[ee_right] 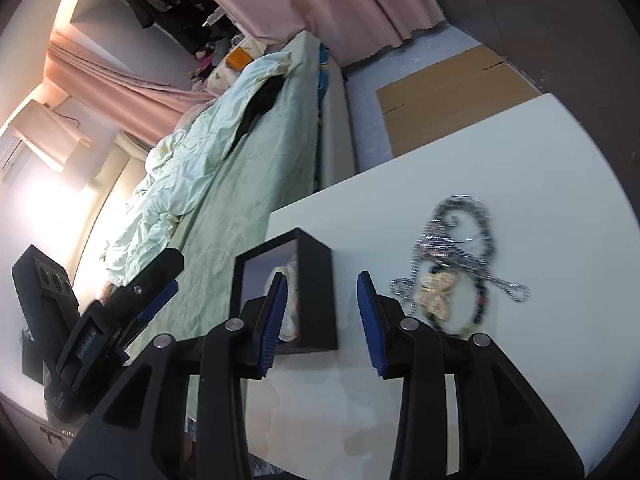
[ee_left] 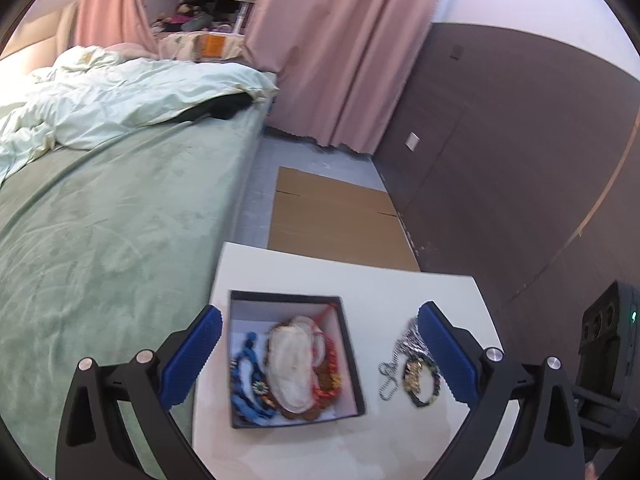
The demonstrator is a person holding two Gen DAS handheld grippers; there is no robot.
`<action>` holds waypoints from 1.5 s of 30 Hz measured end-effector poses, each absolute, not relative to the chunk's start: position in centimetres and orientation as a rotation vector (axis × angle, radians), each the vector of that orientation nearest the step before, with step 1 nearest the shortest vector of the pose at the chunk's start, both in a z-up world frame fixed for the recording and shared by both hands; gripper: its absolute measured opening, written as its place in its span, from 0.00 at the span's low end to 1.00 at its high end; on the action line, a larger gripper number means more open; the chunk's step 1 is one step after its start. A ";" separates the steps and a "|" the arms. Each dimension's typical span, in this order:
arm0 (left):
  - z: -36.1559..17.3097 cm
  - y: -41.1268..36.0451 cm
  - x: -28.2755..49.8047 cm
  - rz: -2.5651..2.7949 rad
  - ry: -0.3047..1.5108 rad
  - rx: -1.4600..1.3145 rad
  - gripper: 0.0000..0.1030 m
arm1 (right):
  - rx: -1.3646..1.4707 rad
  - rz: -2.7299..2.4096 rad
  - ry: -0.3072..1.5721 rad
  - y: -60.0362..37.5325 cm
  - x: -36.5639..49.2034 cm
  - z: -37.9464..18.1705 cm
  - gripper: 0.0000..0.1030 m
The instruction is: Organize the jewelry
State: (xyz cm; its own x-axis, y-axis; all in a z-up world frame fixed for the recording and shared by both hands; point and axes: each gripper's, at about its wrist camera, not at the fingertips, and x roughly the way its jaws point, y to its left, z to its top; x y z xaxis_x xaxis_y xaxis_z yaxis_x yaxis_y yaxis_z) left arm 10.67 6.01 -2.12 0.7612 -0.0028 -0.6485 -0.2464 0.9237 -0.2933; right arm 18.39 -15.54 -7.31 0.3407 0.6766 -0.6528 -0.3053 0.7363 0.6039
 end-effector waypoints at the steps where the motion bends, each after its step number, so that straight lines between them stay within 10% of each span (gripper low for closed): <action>1: -2.2 5.6 10.8 0.128 0.700 -0.368 0.92 | 0.407 0.654 1.041 -15.9 18.3 -7.2 0.38; 2: -2.3 5.0 10.8 0.117 0.703 -0.355 0.92 | 0.393 0.637 1.041 -16.4 18.2 -7.0 0.47; 4: -2.4 3.9 10.9 0.102 0.708 -0.333 0.92 | 0.384 0.600 1.019 -17.4 18.0 -6.7 0.96; 23: -6.1 -2.3 12.9 -0.039 0.808 -0.255 0.91 | 0.464 0.462 1.061 -26.3 19.3 -8.1 0.96; 31: -8.9 -5.1 15.0 -0.121 0.897 -0.266 0.58 | 0.525 0.413 1.099 -27.8 20.3 -9.3 0.96; 45: -13.1 -7.6 18.3 -0.119 0.990 -0.219 0.54 | 0.593 0.388 1.133 -27.8 22.2 -10.3 0.96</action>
